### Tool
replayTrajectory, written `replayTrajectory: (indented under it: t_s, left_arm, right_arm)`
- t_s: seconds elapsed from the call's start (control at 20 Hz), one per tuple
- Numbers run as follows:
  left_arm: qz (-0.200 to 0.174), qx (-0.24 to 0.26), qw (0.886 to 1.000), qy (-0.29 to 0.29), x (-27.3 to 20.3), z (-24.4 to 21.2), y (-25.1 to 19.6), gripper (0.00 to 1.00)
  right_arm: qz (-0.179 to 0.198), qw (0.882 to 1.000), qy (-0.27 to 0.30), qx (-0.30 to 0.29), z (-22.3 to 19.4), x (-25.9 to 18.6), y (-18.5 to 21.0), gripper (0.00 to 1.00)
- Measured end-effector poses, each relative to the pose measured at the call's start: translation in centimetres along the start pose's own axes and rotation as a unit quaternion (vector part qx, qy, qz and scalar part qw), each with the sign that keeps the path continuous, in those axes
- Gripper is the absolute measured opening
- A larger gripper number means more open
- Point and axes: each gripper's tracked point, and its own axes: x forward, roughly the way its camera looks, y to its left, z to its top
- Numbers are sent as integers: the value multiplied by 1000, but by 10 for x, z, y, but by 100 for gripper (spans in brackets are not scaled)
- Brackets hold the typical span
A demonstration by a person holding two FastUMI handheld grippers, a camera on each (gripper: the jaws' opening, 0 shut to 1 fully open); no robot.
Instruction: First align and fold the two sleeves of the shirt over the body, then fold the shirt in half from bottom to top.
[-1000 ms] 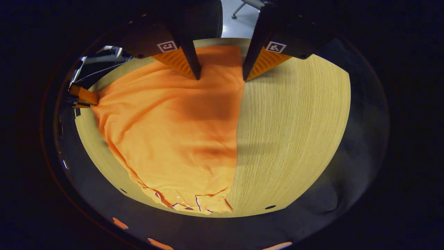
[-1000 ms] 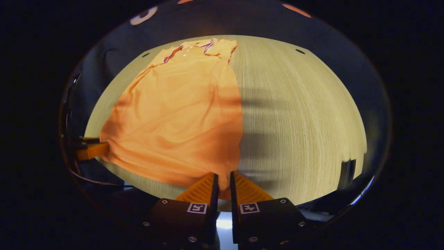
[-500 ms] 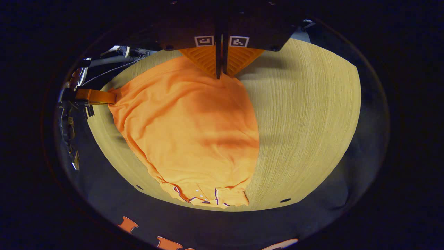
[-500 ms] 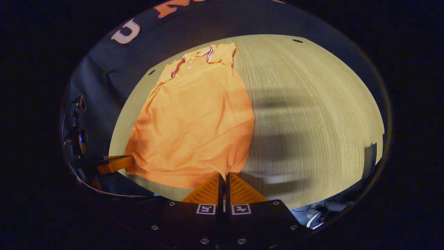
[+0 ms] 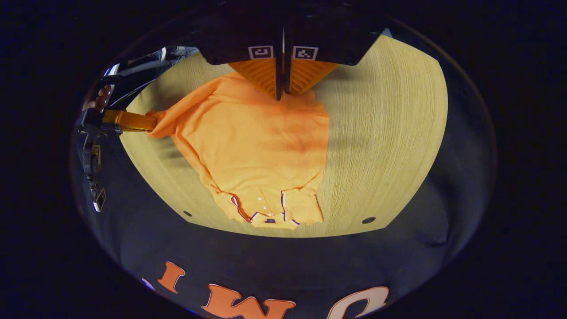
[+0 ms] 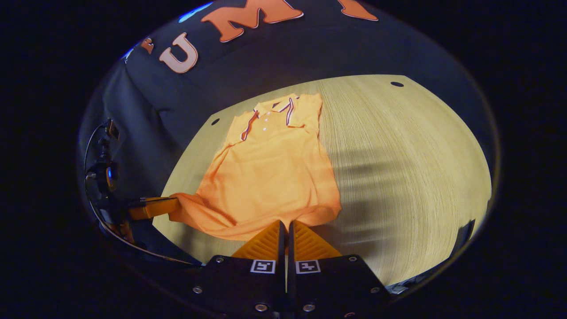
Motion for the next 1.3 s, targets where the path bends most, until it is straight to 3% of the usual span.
replayTrajectory:
  t_s: [0.5,0.75,1.3]
  left_arm:
    - [-14,-13,999,-38,39,92,14,1]
    - [-20,-7,998,-60,64,149,22,1]
    - [-27,-2,996,-83,134,254,53,1]
  right_arm:
    - [-4,999,-45,-8,84,21,4,2]
    - [-27,998,-56,-19,131,45,-1,2]
    - [-40,997,-64,-28,229,116,1,2]
